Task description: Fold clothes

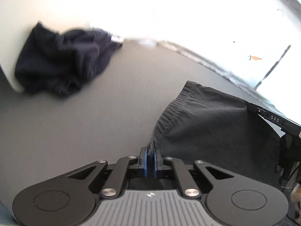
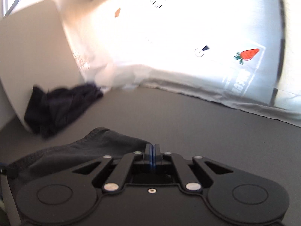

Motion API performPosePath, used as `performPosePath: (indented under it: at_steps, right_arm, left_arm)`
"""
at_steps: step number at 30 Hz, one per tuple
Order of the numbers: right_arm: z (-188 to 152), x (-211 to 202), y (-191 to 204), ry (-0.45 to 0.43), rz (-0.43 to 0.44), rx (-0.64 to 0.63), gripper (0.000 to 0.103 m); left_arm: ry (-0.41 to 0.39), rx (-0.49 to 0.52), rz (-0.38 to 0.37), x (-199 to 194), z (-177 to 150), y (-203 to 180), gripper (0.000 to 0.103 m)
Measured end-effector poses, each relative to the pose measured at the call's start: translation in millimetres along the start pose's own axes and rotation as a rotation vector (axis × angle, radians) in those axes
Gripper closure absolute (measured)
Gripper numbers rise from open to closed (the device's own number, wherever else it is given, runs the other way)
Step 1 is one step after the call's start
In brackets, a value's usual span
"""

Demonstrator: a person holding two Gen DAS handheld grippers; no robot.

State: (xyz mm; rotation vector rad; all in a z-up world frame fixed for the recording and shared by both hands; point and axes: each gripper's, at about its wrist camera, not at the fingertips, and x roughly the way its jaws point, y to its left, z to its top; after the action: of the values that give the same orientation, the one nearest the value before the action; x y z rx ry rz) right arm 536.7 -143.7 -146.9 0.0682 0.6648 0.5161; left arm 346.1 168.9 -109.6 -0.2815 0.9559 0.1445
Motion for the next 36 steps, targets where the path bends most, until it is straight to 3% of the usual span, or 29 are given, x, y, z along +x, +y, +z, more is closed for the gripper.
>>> performPosePath:
  at_steps: [2, 8, 11, 14, 17, 21, 24, 27, 30, 31, 33, 36]
  right_arm:
    - [0.0, 7.4, -1.2, 0.001, -0.009, 0.016, 0.102]
    - [-35.1, 50.1, 6.4, 0.155, -0.082, 0.023, 0.098]
    - [-42.5, 30.3, 9.9, 0.105, -0.132, 0.043, 0.09]
    - [-46.7, -8.7, 2.3, 0.006, -0.221, 0.053, 0.089]
    - [-60.5, -55.4, -19.8, -0.068, -0.398, 0.07, 0.091]
    - [-101.5, -134.2, -69.0, -0.115, -0.733, 0.202, 0.094]
    - [-145.3, -192.5, -98.7, -0.1, -0.961, 0.335, 0.094]
    - [-197.0, -240.0, -110.6, -0.055, -1.099, 0.474, 0.094]
    - [-248.0, -264.8, -118.7, -0.004, -1.104, 0.629, 0.095]
    - [-263.6, -268.9, -116.2, -0.038, -1.084, 0.648, 0.096]
    - [-278.6, -269.7, -105.5, -0.101, -1.073, 0.609, 0.095]
    - [-278.5, -259.6, -98.8, -0.088, -1.113, 0.552, 0.093]
  left_arm:
    - [0.008, 0.02, 0.025, 12.7, -1.6, -1.7, 0.095]
    - [0.138, -0.038, 0.12, 72.3, -29.3, 9.8, 0.094]
    - [0.14, -0.056, 0.143, 77.6, -33.1, 9.7, 0.094]
    - [0.137, -0.06, 0.149, 79.7, -31.6, 9.1, 0.093]
    - [0.134, -0.057, 0.15, 81.2, -33.9, 8.1, 0.091]
    - [0.127, -0.051, 0.155, 80.1, -37.3, 6.7, 0.091]
    - [0.123, -0.053, 0.158, 80.1, -37.8, 6.9, 0.091]
    - [0.121, -0.058, 0.156, 79.3, -38.0, 8.3, 0.091]
    - [0.118, -0.064, 0.154, 78.6, -38.5, 9.9, 0.089]
    - [0.116, -0.067, 0.155, 78.4, -38.9, 10.3, 0.088]
    - [0.112, -0.072, 0.152, 77.0, -39.6, 10.9, 0.087]
    - [0.11, -0.087, 0.143, 74.1, -40.7, 12.9, 0.083]
